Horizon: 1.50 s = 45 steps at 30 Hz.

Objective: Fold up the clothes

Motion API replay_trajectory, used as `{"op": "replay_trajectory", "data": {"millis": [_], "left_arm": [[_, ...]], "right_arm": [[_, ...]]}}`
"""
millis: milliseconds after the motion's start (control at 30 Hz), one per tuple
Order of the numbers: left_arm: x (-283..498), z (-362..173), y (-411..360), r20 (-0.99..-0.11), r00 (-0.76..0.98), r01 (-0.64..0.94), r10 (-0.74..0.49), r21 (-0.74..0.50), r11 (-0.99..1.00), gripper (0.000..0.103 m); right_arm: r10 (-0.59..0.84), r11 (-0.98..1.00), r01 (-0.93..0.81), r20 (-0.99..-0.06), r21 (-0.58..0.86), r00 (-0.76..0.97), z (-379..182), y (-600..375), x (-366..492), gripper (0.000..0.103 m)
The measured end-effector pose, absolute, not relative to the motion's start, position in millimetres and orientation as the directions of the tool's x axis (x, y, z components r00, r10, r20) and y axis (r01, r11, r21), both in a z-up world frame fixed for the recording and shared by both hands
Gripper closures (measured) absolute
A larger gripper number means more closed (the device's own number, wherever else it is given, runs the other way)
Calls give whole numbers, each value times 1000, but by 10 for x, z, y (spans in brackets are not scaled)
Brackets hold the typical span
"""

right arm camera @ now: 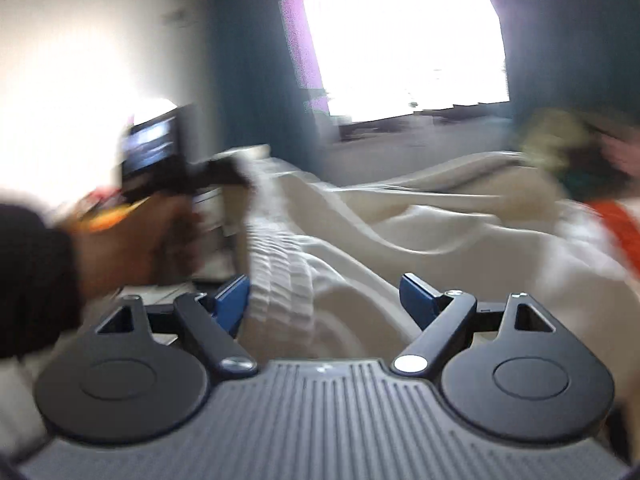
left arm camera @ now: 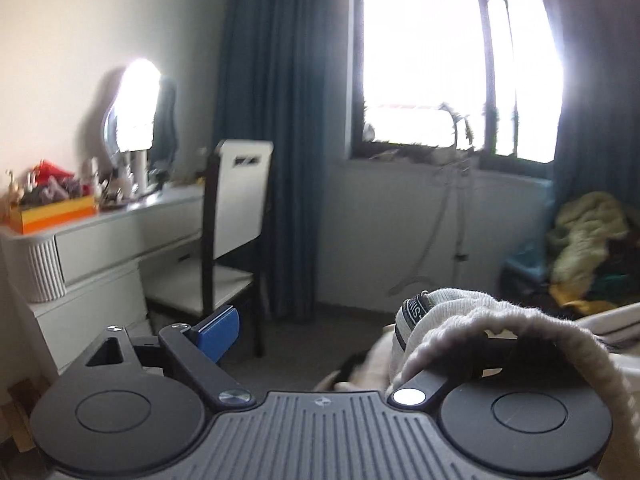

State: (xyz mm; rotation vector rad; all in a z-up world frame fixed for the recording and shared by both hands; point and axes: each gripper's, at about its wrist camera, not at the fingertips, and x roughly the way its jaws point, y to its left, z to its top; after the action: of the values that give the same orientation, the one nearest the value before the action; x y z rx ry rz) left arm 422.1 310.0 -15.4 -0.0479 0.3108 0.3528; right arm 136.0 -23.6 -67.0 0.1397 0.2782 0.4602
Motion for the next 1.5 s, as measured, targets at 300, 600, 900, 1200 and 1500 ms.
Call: {"op": "replay_trajectory", "data": {"millis": [300, 600, 900, 1200, 1500], "left_arm": [[5076, -769, 3455, -510, 818, -286, 264, 37, 958, 8], [4732, -498, 3390, -704, 689, -134, 172, 109, 985, 5], [2990, -333, 3024, -656, 736, -93, 169, 149, 984, 1], [1493, -254, 2308, -644, 763, -95, -59, -202, 975, 1], [1391, -741, 1550, -653, 655, -156, -379, -608, 778, 1]], "right_arm": [[669, 743, -594, -362, 309, 649, -943, 229, 2216, 20], [646, 757, -560, -513, 336, 565, -867, 348, 2284, 20], [603, 798, -508, -462, 325, 650, -564, 23, 1766, 20], [501, 859, -388, -393, 334, 772, -112, -765, 908, 20], [339, 908, -209, -345, 364, 875, 97, -1782, 414, 20]]}}
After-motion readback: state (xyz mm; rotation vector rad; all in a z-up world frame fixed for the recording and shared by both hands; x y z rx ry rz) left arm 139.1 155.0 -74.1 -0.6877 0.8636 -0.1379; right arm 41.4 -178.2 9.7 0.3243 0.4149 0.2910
